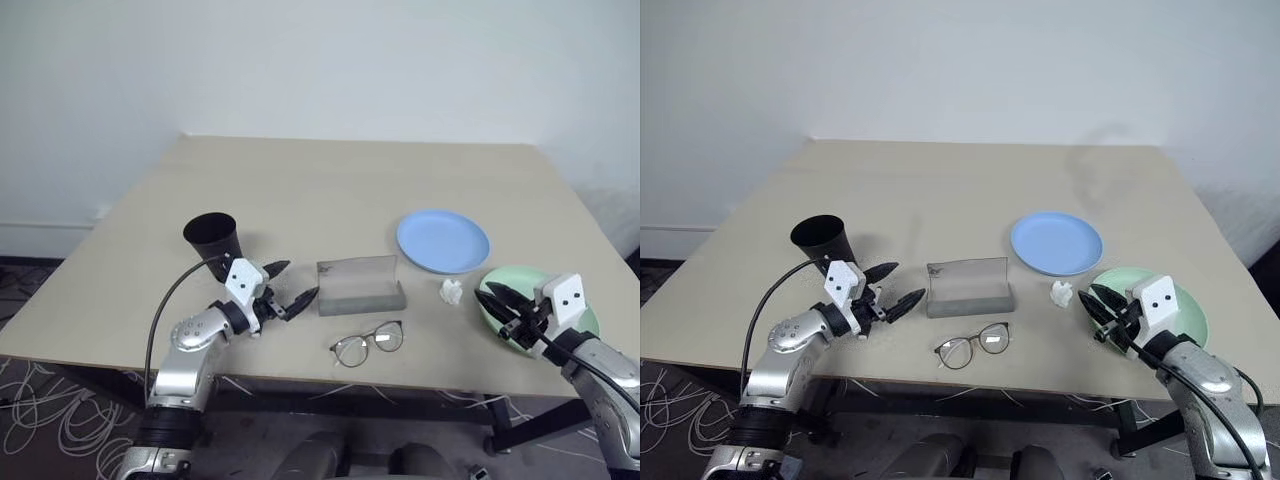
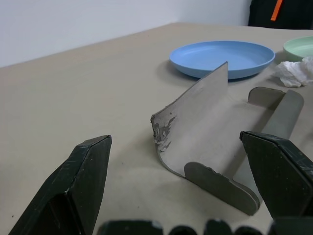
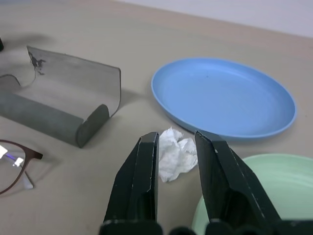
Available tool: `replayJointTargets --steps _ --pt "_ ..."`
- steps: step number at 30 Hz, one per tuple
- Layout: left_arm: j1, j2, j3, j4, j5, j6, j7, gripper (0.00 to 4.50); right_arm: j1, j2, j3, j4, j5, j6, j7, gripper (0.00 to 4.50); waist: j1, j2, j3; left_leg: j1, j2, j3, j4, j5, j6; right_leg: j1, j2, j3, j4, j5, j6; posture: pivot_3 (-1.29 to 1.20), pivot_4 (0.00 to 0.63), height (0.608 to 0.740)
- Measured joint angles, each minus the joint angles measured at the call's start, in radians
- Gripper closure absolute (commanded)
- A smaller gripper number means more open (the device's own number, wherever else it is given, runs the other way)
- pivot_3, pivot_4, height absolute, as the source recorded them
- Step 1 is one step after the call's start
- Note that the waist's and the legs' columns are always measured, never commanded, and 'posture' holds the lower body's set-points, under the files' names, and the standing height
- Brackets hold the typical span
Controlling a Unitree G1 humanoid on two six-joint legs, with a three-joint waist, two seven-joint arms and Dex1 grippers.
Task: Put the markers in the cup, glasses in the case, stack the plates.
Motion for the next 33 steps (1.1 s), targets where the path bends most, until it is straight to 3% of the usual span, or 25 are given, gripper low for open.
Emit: replayJointTargets --steps 8,11,18,27,33 --pt "-0.004 -0.002 -0.006 -0.022 -0.016 0.020 -0.006 0.03 -0.044 -0.060 0.021 -0.021 -0.012 0.104 -0.023 3.27 0.000 0.000 0.000 0.000 0.000 0.000 0.002 0.000 0.000 0.001 0.000 0.000 0.000 0.001 0.000 0.00 0.000 0.734" --pt "-0.008 -0.002 -0.018 -0.046 -0.025 0.037 -0.021 0.00 -0.072 -0.072 0.044 -0.020 -0.032 0.148 -0.035 2.67 0.000 0.000 0.000 0.000 0.000 0.000 0.002 0.000 0.000 0.001 0.000 0.000 0.000 0.001 0.001 0.00 0.000 0.734" --pt "-0.021 -0.014 -0.036 -0.053 -0.027 0.050 -0.024 0.00 -0.130 -0.076 0.093 -0.020 -0.068 0.286 -0.093 0.31 0.000 0.000 0.000 -0.001 0.000 0.000 0.004 0.000 0.000 0.001 0.000 0.000 0.000 0.001 0.001 0.00 0.000 0.734" --pt "-0.020 -0.022 -0.061 -0.138 -0.059 0.099 -0.048 0.00 -0.225 -0.033 0.099 -0.024 -0.070 0.563 -0.236 0.31 0.000 0.000 0.000 -0.001 0.000 0.000 0.004 0.000 0.000 0.000 0.000 0.000 0.000 0.002 0.001 0.00 0.000 0.734" --pt "-0.053 -0.022 -0.082 -0.166 -0.082 0.137 -0.084 0.00 -0.264 -0.028 0.134 -0.028 -0.092 0.637 -0.278 0.31 -0.001 0.000 0.000 -0.001 0.000 0.000 0.004 0.000 0.000 0.001 0.000 0.000 0.000 0.002 0.001 0.00 0.000 0.734"
